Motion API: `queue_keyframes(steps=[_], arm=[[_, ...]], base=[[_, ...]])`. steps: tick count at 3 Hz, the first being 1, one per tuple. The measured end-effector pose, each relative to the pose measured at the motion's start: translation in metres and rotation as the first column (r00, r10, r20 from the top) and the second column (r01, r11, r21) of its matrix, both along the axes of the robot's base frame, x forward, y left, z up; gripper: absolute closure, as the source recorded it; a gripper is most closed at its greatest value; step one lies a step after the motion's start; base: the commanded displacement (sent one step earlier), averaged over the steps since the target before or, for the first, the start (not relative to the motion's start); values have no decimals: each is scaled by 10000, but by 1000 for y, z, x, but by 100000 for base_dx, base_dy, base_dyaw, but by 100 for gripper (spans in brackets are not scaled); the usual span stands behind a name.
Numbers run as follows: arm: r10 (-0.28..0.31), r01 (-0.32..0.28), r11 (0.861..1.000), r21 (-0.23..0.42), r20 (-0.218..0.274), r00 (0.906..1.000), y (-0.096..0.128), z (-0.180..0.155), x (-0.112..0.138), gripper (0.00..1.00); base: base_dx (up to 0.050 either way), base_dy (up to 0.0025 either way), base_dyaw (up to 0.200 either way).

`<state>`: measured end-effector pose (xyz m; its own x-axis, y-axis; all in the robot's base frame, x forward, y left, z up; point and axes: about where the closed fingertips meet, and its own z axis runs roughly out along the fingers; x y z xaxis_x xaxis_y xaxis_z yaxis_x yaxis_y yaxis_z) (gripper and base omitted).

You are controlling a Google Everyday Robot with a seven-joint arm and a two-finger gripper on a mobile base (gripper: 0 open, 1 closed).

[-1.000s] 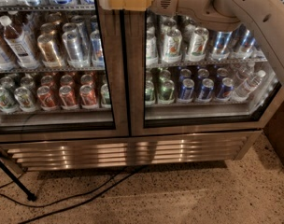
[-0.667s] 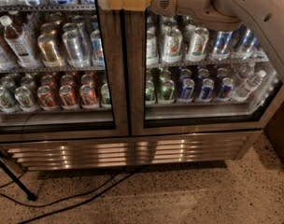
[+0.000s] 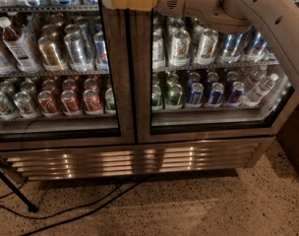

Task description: Open right fridge door

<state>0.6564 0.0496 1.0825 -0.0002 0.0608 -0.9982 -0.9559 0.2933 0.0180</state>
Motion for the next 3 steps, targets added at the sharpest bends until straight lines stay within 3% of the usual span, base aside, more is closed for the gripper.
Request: queue_keyframes(steps=[3], arm=[[-133, 136, 9998, 174, -145, 9998, -4, 3, -2, 0]], base=[[0, 0, 0]])
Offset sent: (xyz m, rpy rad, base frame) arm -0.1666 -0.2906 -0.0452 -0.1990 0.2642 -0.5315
